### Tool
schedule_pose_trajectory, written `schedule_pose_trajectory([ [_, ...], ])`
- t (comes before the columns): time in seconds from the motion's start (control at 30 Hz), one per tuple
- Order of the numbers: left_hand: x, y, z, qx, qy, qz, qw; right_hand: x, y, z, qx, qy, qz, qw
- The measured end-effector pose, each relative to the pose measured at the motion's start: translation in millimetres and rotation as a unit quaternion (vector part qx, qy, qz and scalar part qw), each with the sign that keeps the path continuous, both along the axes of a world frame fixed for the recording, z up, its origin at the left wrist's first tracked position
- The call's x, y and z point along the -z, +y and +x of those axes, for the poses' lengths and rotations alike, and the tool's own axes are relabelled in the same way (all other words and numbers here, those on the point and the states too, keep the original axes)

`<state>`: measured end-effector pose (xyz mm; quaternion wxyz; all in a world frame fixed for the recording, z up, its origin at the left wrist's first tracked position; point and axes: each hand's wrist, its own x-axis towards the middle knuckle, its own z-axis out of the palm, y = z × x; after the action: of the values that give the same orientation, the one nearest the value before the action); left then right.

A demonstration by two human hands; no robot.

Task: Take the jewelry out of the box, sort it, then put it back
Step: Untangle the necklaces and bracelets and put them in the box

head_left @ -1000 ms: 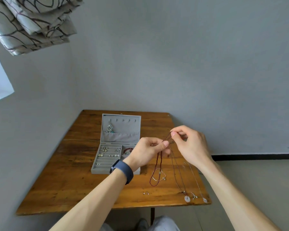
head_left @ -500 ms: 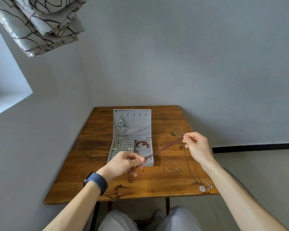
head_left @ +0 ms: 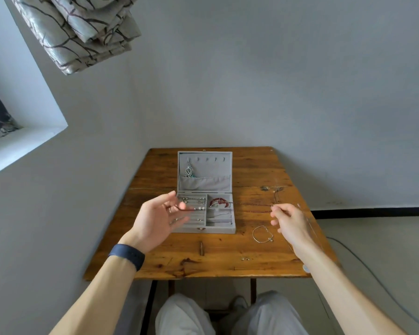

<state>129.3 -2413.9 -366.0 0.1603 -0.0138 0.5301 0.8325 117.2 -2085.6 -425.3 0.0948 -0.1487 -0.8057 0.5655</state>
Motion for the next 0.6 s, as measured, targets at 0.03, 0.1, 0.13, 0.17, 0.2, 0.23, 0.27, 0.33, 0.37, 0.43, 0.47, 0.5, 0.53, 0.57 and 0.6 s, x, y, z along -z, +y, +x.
schedule_pose_trajectory([
  [0.03, -2, 2, -1, -0.005, -0.012, 0.059, 0.998, 4, -2, 1, -0.002, -0.004, -0.011, 1.000],
  [0.1, -1, 7, -2, 0.008, -0.022, 0.085, 0.996, 11, -6, 4, -0.009, -0.008, -0.037, 0.999],
  [0.13, 0, 9, -3, 0.021, -0.015, 0.045, 0.999, 14, -7, 6, -0.011, -0.008, -0.052, 0.999],
  [0.17, 1, 10, -4, 0.032, 0.005, -0.037, 0.999, 17, -7, 7, -0.013, -0.010, -0.065, 0.998],
  [0.2, 0, 10, -6, 0.038, 0.036, -0.150, 0.987, 20, -6, 9, -0.013, -0.012, -0.074, 0.997],
  [0.23, -2, 8, -9, 0.034, 0.075, -0.267, 0.960, 22, -5, 10, -0.012, -0.016, -0.080, 0.997],
  [0.27, -5, 5, -15, 0.022, 0.116, -0.363, 0.924, 24, -2, 12, -0.010, -0.021, -0.081, 0.996],
  [0.33, -18, -7, -31, -0.021, 0.184, -0.477, 0.859, 27, 2, 15, -0.009, -0.028, -0.074, 0.997],
  [0.37, -27, -13, -39, -0.042, 0.221, -0.531, 0.817, 29, 4, 16, -0.009, -0.030, -0.069, 0.997],
  [0.43, -43, -21, -54, -0.070, 0.293, -0.650, 0.698, 31, 4, 16, -0.016, -0.033, -0.054, 0.998],
  [0.47, -49, -24, -62, -0.078, 0.318, -0.695, 0.640, 31, 2, 15, -0.021, -0.033, -0.046, 0.998],
  [0.5, -53, -26, -69, -0.087, 0.333, -0.723, 0.599, 31, 0, 13, -0.026, -0.032, -0.038, 0.998],
  [0.53, -56, -25, -75, -0.096, 0.338, -0.736, 0.578, 31, -2, 10, -0.029, -0.029, -0.030, 0.999],
  [0.57, -58, -25, -81, -0.105, 0.336, -0.742, 0.571, 31, -4, 6, -0.029, -0.024, -0.023, 0.999],
  [0.6, -59, -25, -87, -0.116, 0.327, -0.743, 0.572, 30, -6, 2, -0.028, -0.020, -0.014, 0.999],
])
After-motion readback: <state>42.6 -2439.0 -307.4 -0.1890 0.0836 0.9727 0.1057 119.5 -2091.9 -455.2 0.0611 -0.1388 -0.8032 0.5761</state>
